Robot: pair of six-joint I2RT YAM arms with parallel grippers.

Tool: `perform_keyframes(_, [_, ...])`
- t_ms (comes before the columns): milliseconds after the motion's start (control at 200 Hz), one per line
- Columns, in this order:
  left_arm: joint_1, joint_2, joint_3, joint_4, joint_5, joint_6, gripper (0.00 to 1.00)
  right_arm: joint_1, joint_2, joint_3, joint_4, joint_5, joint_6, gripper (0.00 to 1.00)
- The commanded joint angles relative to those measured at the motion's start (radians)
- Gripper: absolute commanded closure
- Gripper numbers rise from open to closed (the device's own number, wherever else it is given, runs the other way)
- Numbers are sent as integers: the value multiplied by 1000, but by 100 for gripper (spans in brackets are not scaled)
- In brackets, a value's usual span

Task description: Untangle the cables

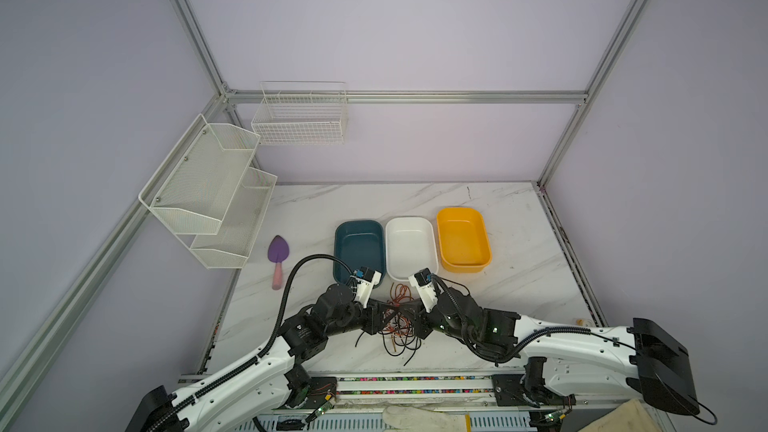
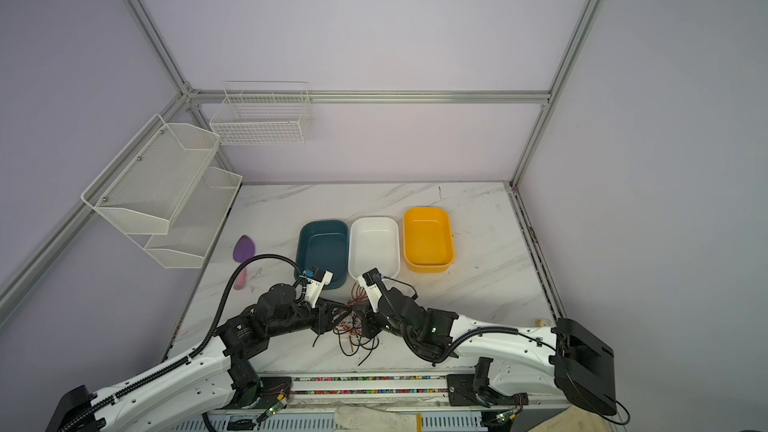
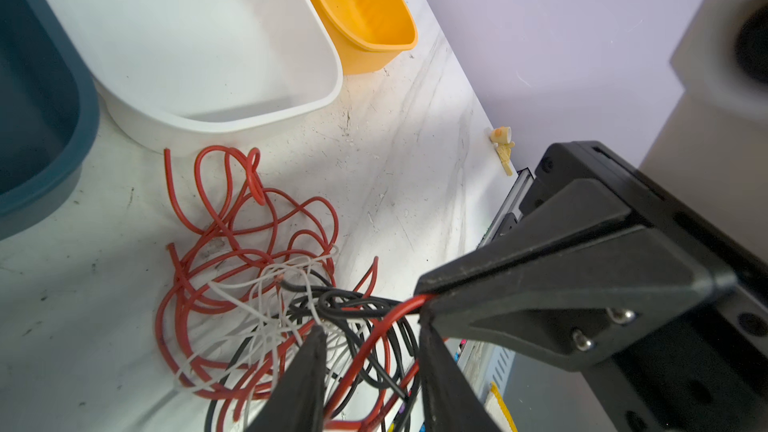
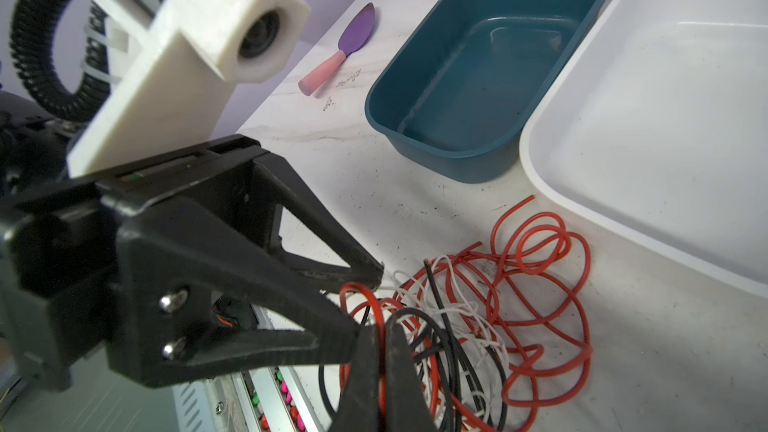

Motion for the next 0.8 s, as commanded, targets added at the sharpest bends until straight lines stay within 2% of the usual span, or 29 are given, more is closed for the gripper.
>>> perform_keyframes(0, [-9,0,14,23,27,22,64,-6,-26,-11,33,5,1,100])
perform_keyframes(420, [-12,-10,23,13,12,29,100,-10,-24,-17,29,34,11,100])
perform_keyframes(735, [-13,41,164,-25,-58,-28,100,-63,-91,-51,21,72,63,100])
perform_keyframes(795, [-13,70,210,-47,-69,-41,100,-75,-111,-60,16,69,69,92])
